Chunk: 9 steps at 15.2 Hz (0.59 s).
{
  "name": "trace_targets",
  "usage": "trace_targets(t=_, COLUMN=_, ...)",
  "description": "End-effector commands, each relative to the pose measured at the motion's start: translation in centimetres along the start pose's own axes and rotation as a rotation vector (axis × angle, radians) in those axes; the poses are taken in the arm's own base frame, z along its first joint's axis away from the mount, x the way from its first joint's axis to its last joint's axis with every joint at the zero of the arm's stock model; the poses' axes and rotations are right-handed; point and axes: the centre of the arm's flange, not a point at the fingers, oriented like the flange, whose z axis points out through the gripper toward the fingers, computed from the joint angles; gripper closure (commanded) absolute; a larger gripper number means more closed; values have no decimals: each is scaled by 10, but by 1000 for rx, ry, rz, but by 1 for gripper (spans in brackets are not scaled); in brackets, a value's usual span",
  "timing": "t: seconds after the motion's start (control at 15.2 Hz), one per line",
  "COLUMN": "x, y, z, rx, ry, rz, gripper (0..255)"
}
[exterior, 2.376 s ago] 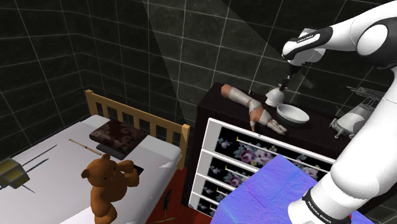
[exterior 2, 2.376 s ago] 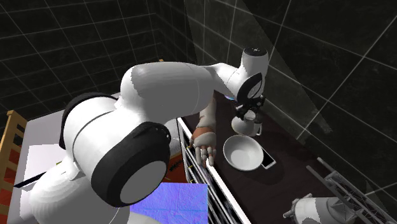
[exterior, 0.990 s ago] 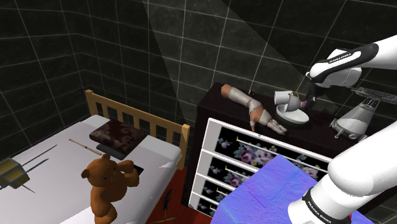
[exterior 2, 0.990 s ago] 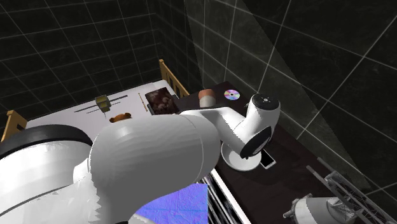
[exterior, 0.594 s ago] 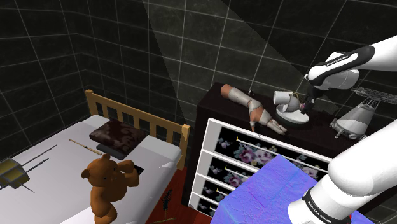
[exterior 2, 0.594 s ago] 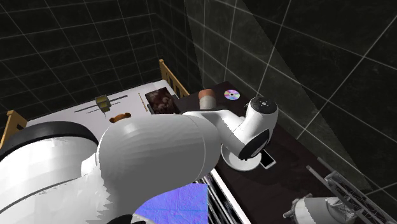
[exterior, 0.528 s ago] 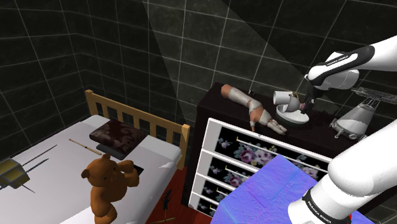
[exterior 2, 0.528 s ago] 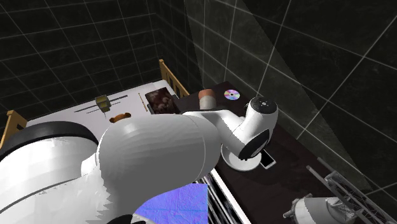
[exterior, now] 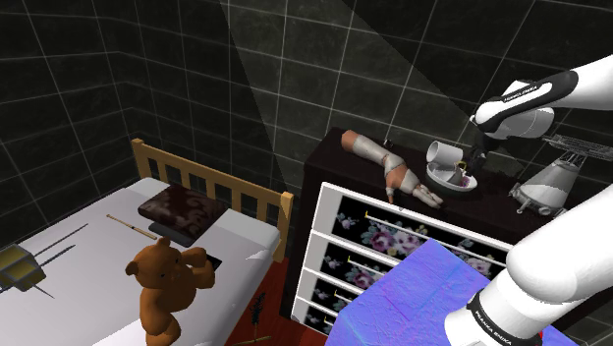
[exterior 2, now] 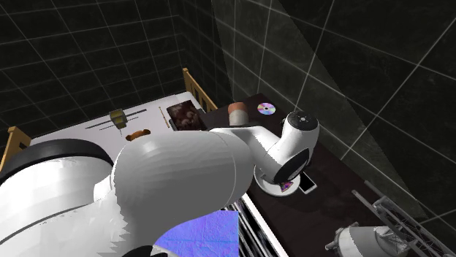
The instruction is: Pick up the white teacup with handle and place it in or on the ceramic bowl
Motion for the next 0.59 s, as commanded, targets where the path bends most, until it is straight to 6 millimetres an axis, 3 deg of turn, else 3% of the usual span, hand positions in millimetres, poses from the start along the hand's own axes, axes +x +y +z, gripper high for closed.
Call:
trace_targets(t=0.0, x=0, y=0, z=-13, rx=0, ry=0, rz=0, gripper=0)
trace_targets(t=0.2, x=0, y=0, z=-50, rx=0, ry=0, rz=0, gripper=0)
trace_targets(t=0.53, x=0, y=0, z=-50, rx=0, ry=0, rz=0, gripper=0)
